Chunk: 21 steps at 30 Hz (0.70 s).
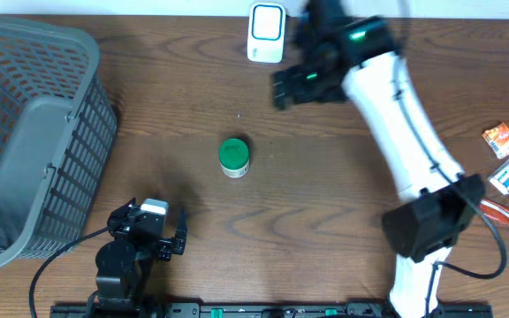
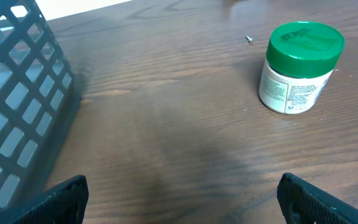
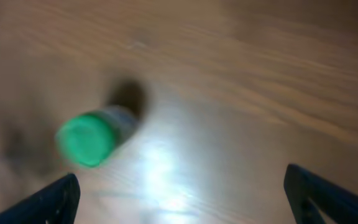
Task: Scan the item barcode
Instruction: 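Reach the right gripper over the green-lidded jar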
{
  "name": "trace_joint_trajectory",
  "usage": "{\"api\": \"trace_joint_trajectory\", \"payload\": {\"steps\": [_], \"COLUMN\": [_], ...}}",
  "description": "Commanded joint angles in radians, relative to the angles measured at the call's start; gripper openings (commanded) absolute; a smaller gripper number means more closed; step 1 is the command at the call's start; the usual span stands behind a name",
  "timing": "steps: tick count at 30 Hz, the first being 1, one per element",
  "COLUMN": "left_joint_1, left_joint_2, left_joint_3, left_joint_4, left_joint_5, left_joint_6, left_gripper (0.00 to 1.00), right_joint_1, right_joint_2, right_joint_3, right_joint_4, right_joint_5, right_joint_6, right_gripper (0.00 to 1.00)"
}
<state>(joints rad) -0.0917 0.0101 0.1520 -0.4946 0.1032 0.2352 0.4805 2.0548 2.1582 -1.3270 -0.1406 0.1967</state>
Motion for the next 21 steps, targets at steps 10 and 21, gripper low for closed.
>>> {"api": "trace_joint_trajectory", "payload": {"steps": [10,21], "left_joint_1": [0.003,0.003], "left_joint_2": [-0.006,-0.006], "left_joint_3": [-0.012,-0.012], "left_joint_4": [-0.014,-0.014], "left_joint_5": [0.009,0.009], "left_joint_6": [-0.009,-0.009], "left_gripper": [0.98,0.98], "right_joint_1": [0.203,0.230], "right_joint_2": [0.129,0.272], "right_joint_3": [0.013,0.013], "right_joint_4": [0.042,0.063], "right_joint_5": [0.014,0.034], "right_joint_6": [-0.011,-0.016], "right_gripper": [0.99,0.99]}}
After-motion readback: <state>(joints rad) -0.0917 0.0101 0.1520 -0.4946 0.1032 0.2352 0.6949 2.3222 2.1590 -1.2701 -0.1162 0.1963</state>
